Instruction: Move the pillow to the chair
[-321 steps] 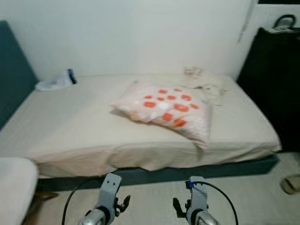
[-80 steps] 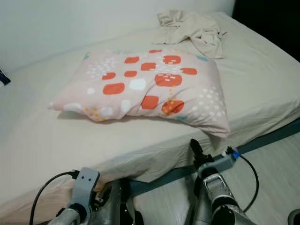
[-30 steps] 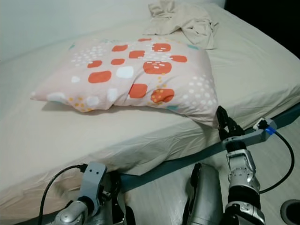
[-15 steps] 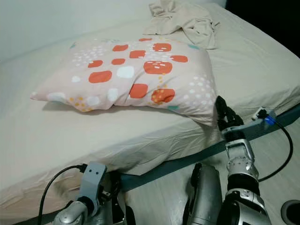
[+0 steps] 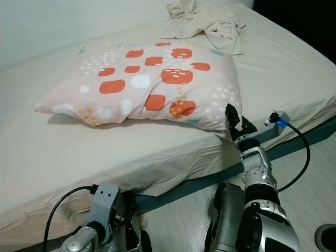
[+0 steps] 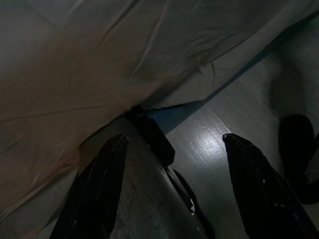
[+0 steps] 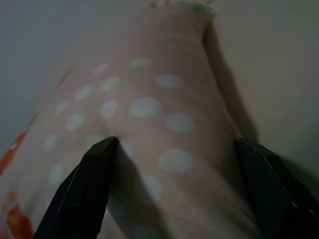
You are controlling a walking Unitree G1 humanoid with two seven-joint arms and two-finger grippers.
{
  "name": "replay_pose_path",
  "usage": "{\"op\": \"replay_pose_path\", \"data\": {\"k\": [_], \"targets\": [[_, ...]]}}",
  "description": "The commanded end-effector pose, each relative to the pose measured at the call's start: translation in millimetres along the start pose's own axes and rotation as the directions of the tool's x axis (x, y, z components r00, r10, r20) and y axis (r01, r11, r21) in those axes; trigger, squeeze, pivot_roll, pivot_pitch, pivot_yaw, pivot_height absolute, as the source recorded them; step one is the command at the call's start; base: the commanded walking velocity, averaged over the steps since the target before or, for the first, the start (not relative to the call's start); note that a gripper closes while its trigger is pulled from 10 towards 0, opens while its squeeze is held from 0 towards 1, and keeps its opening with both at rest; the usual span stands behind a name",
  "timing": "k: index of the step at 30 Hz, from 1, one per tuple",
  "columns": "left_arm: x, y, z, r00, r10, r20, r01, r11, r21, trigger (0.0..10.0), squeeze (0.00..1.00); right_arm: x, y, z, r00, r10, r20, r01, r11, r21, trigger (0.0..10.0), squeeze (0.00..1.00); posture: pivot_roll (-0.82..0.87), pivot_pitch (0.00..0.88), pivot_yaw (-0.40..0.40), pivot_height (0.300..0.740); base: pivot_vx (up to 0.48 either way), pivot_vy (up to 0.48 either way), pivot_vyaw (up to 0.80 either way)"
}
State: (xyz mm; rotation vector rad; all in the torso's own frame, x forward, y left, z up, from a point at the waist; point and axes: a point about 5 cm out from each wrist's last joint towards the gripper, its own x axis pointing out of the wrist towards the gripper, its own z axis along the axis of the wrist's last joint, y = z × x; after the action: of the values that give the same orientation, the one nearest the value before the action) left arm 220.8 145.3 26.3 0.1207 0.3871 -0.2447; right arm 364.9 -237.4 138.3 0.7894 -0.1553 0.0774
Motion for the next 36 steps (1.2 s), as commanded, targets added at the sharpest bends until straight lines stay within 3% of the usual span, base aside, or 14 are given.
{"op": "replay_pose_path", "data": {"k": [1, 4, 10, 18, 23, 29, 30, 36], "targets": [[-5.7, 3.9, -10.5, 0.999, 0.008, -0.048, -0.008, 1.0, -0.005, 10.0, 0.0, -7.0, -10.5, -16.3, 0.995, -0.085, -0.048, 0.088, 0.995, 0.05, 10.0, 0.0, 0.14, 0.307, 0.138, 0.496, 0.0, 0.0, 0.0], [-5.8, 4.0, -10.6, 0.999, 0.007, -0.049, -0.007, 1.0, -0.005, 10.0, 0.0, -13.7, -21.4, -16.6, 0.988, -0.148, -0.033, 0.15, 0.986, 0.079, 10.0, 0.0, 0.14, 0.307, 0.138, 0.496, 0.0, 0.0, 0.0], [-6.2, 4.1, -10.4, 0.999, 0.004, -0.05, -0.005, 1.0, -0.005, 10.0, 0.0, -14.7, -20.9, -16.2, 0.994, -0.108, -0.031, 0.11, 0.991, 0.073, 10.0, 0.0, 0.14, 0.309, 0.141, 0.496, 0.0, 0.0, 0.0], [-6.5, 2.4, -9.7, 0.999, 0.003, -0.049, -0.003, 1.0, -0.007, 10.0, 0.0, -5.0, 8.1, -37.8, 0.985, 0.101, -0.141, -0.101, 0.995, 0.003, 10.0, 0.0, 0.15, 0.306, 0.141, 0.496, 0.0, 0.0, 0.0], [-7.8, 4.2, -9.1, 0.999, 0.009, -0.046, -0.01, 1.0, -0.007, 10.0, 0.0, -1.6, 17.8, -50.3, 0.971, 0.126, -0.204, -0.133, 0.991, -0.022, 10.0, 0.0, 0.16, 0.304, 0.139, 0.496, 0.0, 0.0, 0.0], [-8.6, 5.8, -9.2, 0.999, 0.016, -0.046, -0.016, 1.0, -0.007, 10.0, 0.0, 3.2, 22.9, -51.2, 0.973, 0.114, -0.201, -0.124, 0.992, -0.035, 10.0, 0.0, 0.16, 0.302, 0.138, 0.496, 0.0, 0.0, 0.0], [-8.4, 5.4, -9.2, 0.999, 0.015, -0.046, -0.015, 1.0, -0.008, 10.0, 0.0, 4.5, 23.6, -48.8, 0.976, 0.115, -0.185, -0.123, 0.992, -0.028, 0.0, 0.0, 0.16, 0.298, 0.136, 0.496, 0.0, 0.0, 0.0], [-5.2, 3.0, -8.1, 0.999, 0.011, -0.041, -0.012, 1.0, -0.012, 10.0, 0.0, 9.8, 28.4, -35.4, 0.983, 0.145, -0.116, -0.15, 0.988, -0.034, 0.0, 0.0, 0.15, 0.292, 0.132, 0.496, 0.0, 0.0, 0.0]]}}
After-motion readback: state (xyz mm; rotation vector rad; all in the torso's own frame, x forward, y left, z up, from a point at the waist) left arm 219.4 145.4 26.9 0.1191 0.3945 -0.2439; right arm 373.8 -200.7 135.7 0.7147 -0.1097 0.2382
